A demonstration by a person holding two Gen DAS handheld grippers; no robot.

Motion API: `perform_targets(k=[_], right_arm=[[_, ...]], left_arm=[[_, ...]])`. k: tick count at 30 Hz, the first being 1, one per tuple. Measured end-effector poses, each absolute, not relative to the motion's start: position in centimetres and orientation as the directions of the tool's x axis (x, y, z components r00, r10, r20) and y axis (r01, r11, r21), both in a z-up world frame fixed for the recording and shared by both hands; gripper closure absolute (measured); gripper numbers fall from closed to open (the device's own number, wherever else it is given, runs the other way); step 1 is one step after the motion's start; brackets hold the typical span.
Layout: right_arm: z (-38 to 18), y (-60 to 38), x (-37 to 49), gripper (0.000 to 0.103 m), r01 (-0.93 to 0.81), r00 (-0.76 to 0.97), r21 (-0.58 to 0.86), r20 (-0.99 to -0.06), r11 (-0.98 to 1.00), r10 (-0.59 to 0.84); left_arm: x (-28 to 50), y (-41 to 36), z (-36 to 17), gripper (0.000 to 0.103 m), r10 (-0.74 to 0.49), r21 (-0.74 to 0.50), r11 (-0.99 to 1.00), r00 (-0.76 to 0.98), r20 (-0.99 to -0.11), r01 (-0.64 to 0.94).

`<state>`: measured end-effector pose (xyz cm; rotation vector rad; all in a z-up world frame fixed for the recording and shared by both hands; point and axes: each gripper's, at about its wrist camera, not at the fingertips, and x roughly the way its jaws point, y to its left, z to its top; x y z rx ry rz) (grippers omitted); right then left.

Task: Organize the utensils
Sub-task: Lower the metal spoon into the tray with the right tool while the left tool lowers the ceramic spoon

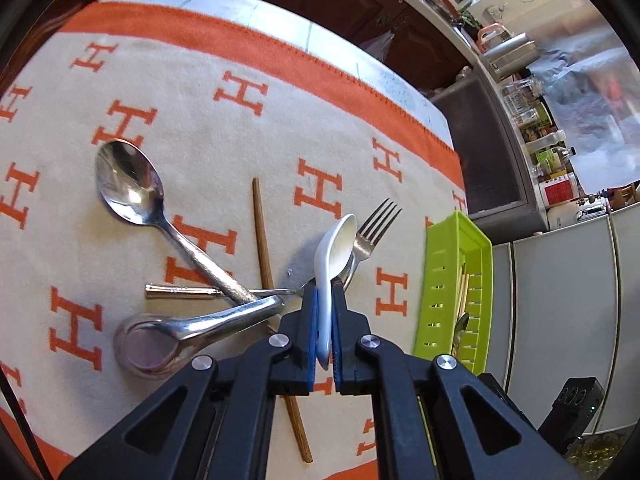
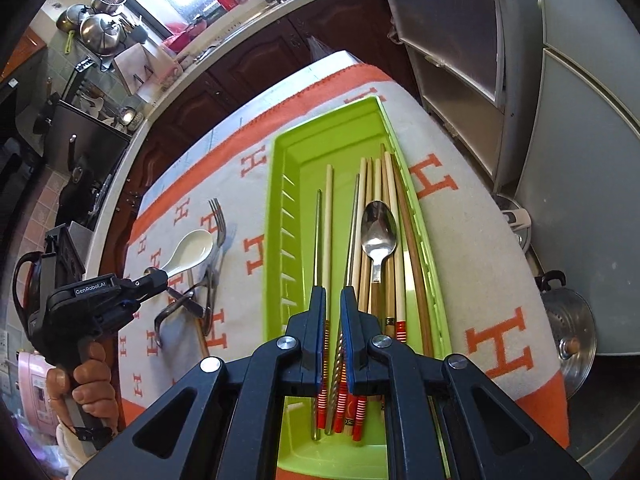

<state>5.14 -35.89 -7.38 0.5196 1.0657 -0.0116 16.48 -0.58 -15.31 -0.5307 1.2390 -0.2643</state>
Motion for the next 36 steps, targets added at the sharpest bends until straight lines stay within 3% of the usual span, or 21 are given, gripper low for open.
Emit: perform_targets(k=[7,16,26,33,36], right_arm=[[-6.3,-35.6,4.1,0.096,0.238,0.528,0.425,-0.811,0.873,0.251],[-5.5,-37.4,1.5,0.096,0.269,0.562,0.451,-0.791,0.851,0.242],[-5.2,-38.8,-1.6,0.096,0.293,0.583,0.476,-0.776,0.829,0.240],[-5.0,-39.6,-3.1,0.096,0.307,0.593,0.471,-0.774,0.827,0.221],[-5.1,-40.0,-3.7,0.096,0.321,0.590,0.475,-0.777,0.819,0.219]], left_arm=[[15.0,-1.1,-11.5,0.100,-0.411,-0.467,0.884,0.414,-0.812,-0.038],[13.0,-9.6,-8.8,0.100,-0.446,-0.436,0.891,0.420,-0.790,0.126],[13.1,-19.6,-12.3,0.100,-0.379,-0.322,0.924,0.370,-0.848,0.208],[11.4,-21.4,-14.9,0.098,-0.336,-0.264,0.932,0.320,-0.886,0.247],[10.3,-21.6,-14.5,0.085,-0.346,-0.260,0.919,0.287,-0.894,0.297]])
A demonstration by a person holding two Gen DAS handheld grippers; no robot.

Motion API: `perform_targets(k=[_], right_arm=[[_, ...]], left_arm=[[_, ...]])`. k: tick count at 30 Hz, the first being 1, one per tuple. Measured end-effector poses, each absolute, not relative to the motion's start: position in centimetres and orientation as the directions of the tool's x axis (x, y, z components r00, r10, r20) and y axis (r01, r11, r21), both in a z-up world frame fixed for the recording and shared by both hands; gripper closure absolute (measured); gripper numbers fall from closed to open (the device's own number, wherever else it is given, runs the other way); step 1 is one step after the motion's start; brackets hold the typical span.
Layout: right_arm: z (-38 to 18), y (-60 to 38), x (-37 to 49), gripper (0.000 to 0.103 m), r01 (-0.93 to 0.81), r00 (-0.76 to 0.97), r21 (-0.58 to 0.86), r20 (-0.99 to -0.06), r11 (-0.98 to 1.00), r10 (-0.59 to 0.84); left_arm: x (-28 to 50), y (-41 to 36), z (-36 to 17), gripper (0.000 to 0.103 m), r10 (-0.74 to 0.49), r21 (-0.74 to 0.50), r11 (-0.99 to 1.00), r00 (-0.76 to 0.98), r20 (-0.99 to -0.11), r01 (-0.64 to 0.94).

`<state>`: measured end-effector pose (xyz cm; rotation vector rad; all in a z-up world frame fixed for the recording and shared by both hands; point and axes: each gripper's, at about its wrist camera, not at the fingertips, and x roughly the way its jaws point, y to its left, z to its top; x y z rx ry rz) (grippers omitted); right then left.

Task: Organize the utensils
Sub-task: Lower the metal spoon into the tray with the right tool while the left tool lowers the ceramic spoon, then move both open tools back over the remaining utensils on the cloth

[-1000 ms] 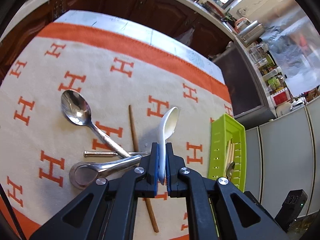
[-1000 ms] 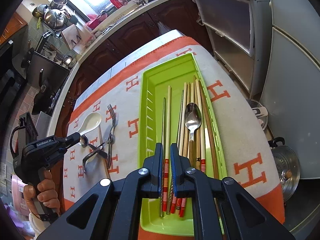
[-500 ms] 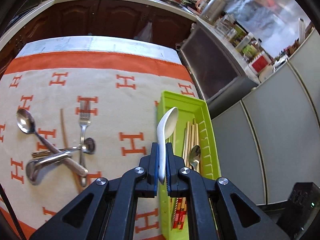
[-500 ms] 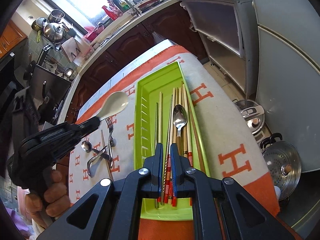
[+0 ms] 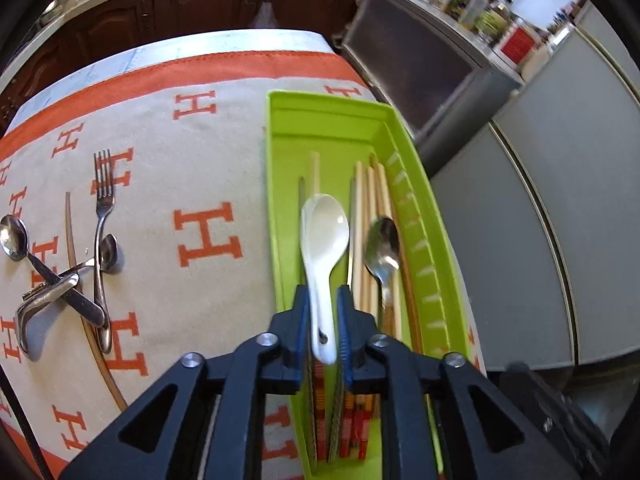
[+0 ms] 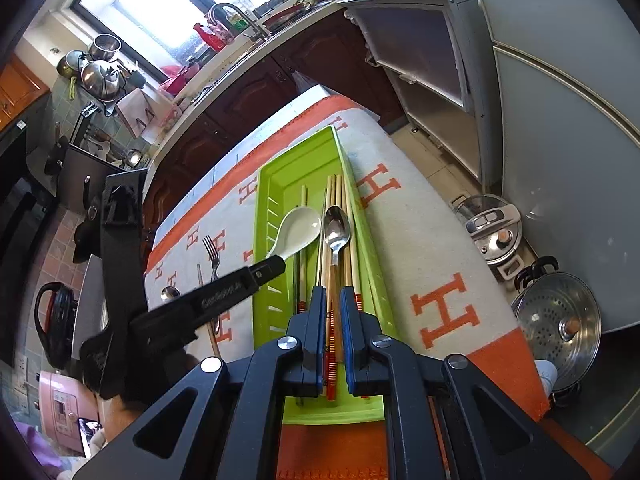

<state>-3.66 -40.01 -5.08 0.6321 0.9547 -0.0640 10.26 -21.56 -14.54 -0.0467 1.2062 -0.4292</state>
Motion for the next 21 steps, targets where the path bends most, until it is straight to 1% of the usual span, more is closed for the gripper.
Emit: perform_targets(k=[1,2,6,9,11,13,17,21], right_arm=[[-5.1,-40.0,-3.6,0.096,0.325,0.589,0.475,-0.778,0.818,0.218],[-5.2,-40.0,-3.8,0.096,0.326,0.587,0.476,-0.779,0.817,0.220],[-5.1,-39.3,-4.0,0.096,0.319,0.582,0.470,-0.783,0.823,0.222],[-5.0,-38.5,-4.0,0.096,0.309,0.575,0.463,-0.787,0.830,0.225],[-5.1,-38.0,-4.0,0.096,0.303,0.570,0.457,-0.790,0.836,0.226],[-5.3,-37.3,-4.1,0.096,0.295,0.563,0.453,-0.793,0.841,0.230],[-5.6,-35.9,-4.0,0.096,0.270,0.542,0.432,-0.807,0.860,0.235],[-5.6,-33.7,-3.4,0.096,0.224,0.521,0.412,-0.817,0.883,0.249]], left_arm=[[9.8,-21.4,-14.3,0.080,-0.356,-0.267,0.913,0.279,-0.892,0.309],[9.2,-21.2,-14.0,0.078,-0.365,-0.271,0.906,0.274,-0.890,0.324],[7.2,-19.9,-12.6,0.077,-0.380,-0.278,0.892,0.258,-0.888,0.358],[5.8,-18.3,-11.7,0.073,-0.357,-0.245,0.896,0.273,-0.894,0.369],[4.9,-16.6,-11.2,0.065,-0.355,-0.243,0.899,0.281,-0.892,0.364],[4.4,-14.8,-10.9,0.061,-0.344,-0.236,0.909,0.298,-0.890,0.344],[3.9,-11.1,-10.8,0.061,-0.315,-0.223,0.931,0.329,-0.890,0.289],[3.9,-6.7,-11.3,0.061,-0.285,-0.227,0.953,0.344,-0.895,0.201]])
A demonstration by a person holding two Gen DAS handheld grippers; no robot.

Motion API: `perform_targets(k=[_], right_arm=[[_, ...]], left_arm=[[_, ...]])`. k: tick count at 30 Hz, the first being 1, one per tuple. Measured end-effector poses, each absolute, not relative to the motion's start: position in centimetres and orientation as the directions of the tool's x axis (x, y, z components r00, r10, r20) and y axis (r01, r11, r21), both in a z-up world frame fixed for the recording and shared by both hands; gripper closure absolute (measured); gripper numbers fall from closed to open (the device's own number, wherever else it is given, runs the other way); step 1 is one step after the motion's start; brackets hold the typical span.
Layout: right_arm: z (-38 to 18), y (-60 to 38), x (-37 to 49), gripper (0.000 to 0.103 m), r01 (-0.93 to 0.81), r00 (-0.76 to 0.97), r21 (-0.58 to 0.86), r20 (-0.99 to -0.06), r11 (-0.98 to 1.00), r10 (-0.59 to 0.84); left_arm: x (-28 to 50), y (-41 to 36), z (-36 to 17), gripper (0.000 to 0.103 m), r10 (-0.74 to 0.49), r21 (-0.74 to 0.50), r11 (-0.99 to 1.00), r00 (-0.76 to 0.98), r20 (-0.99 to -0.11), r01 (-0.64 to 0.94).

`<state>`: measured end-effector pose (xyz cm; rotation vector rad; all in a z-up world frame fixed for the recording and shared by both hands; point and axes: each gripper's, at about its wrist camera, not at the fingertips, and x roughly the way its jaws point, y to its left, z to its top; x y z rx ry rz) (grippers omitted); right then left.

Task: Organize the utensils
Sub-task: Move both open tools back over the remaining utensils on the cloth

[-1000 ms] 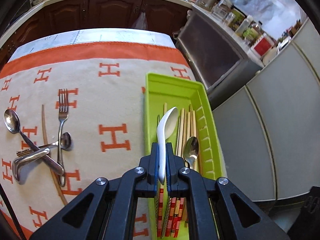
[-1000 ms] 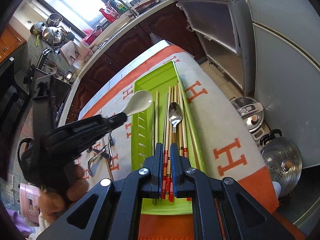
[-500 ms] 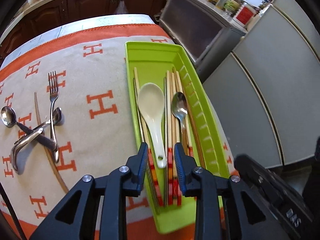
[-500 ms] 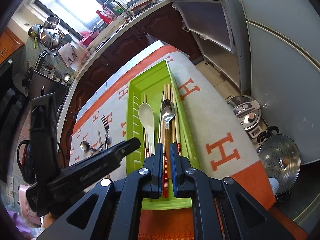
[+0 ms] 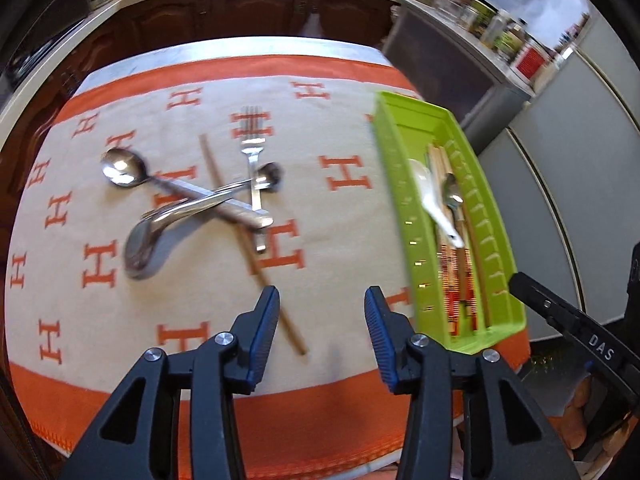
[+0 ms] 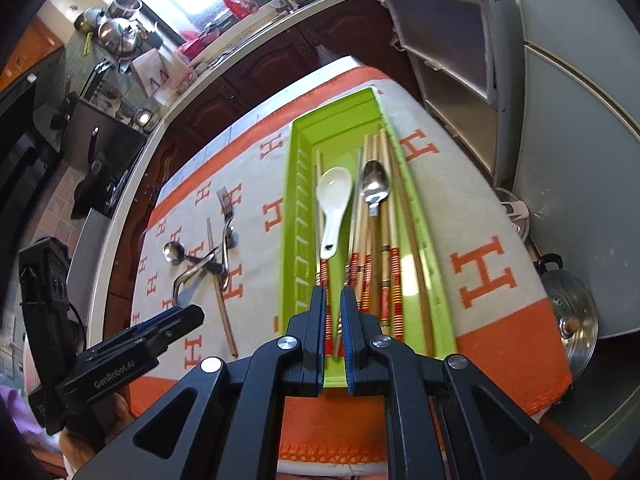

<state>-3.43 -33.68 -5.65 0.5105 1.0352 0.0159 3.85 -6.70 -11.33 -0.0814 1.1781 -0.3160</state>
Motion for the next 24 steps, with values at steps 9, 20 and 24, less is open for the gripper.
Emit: perform_targets(k=[9,20,24], right_arm=[[-4.7,-25.5,-0.4,0.091,0.012,0.479,0.303,-0.838,0.953,0.260],[-6.6,-12.8,4.7,0.081,-0.318,0.445,0.079,-0.867,0.945,0.222],[-8.3,-8.8,5.7,0.081,-0.423,0.494,-0.045,-0.848,0.905,0.189]], left_arm=[[3.9,2.2,-12.8,0.060,-0.226,-0.240,0.971,0.375,-0.899,0.011],[4.8,9.2,-14.2,0.046,-0.160,-0.233,0.962,0.401,-0.902,-0.139],[5.4,11.4,-14.8,0.046,-0.140,-0.231,0.956,0.405,-0.904,-0.184]])
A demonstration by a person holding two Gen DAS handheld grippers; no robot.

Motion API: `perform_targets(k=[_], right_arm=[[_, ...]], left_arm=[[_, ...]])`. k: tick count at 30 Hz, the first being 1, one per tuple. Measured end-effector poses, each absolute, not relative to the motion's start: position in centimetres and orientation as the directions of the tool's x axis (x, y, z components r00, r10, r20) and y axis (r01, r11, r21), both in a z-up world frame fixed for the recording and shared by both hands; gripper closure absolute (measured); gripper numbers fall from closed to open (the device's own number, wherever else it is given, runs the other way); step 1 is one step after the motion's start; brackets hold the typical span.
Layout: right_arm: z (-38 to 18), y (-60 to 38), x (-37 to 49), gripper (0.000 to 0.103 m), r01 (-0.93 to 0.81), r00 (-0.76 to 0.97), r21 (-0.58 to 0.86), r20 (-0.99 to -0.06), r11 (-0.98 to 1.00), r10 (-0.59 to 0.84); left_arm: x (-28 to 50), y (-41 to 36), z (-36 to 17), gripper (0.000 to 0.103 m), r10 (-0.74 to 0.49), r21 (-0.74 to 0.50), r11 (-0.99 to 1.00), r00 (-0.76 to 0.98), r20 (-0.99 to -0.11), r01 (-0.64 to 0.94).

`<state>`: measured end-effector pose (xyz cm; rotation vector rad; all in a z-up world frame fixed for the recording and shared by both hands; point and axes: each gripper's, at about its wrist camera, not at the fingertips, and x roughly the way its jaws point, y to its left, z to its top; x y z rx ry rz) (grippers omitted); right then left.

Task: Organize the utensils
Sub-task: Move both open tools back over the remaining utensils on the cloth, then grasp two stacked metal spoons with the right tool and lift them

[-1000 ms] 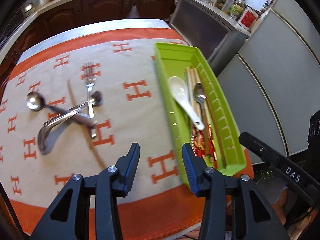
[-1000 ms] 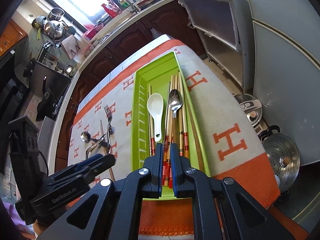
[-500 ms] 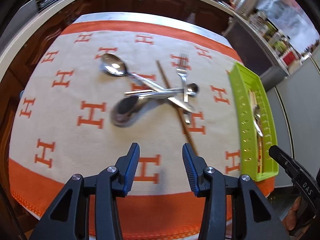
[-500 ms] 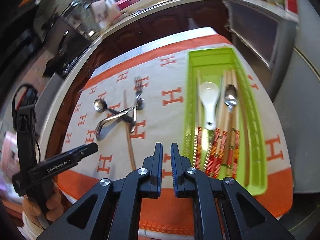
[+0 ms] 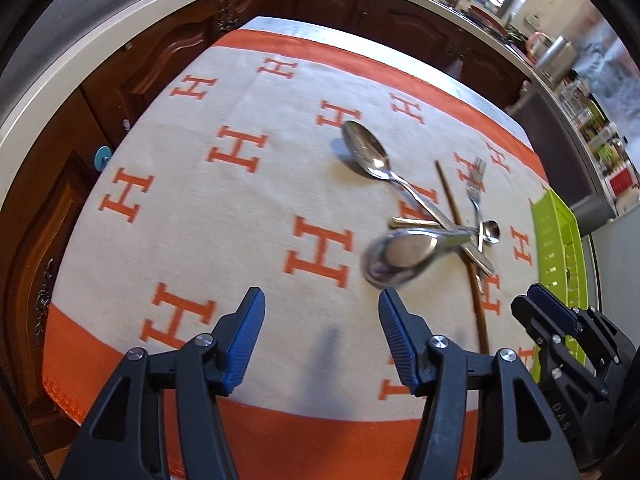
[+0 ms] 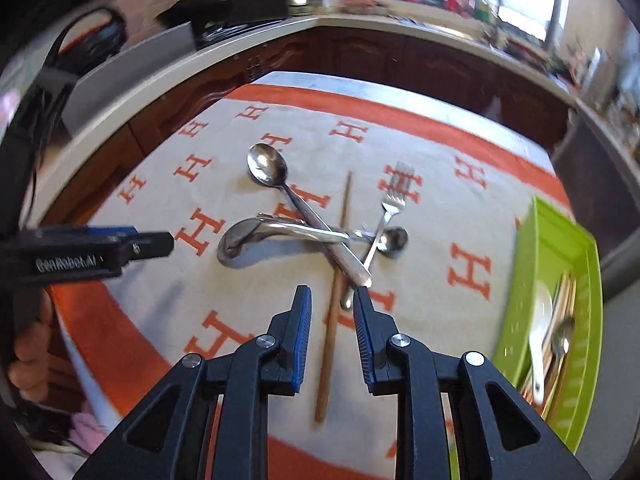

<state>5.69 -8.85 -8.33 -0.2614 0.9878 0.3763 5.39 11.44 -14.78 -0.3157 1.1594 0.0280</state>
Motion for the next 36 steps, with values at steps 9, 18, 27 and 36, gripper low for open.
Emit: perform_targets(k=[9,18,27,36], right_arm=[[-13.1,-2.2,6.5,0.081,-0.573,0.580,-0.304,-0.807,0.761,0.114],[-15.2,1.1,7.3,0.081,-0.613,0.632,-0.427,-0.770,0.664,0.087],[-15.2,2.3,8.8,0.098,-0.609,0.671,-0.476,-0.736,0.634,0.093],[-10.4,-2.8,13.7,0.103,-0.494,0.535,-0.045,-0.803,0.868,0.263]], left_arm=[[6.3,14.9,-16.0,0.046,-0.141,-0.251,0.938,0.398,-0.906,-0.240],[6.9,17.1,-17.4,0.046,-0.143,-0.262,0.923,0.380,-0.914,-0.282],[7.3,17.2,-18.0,0.046,-0.147,-0.261,0.924,0.369,-0.918,-0.280],[9.3,16.3,-17.5,0.046,-0.218,-0.327,0.910,0.378,-0.900,-0.255]])
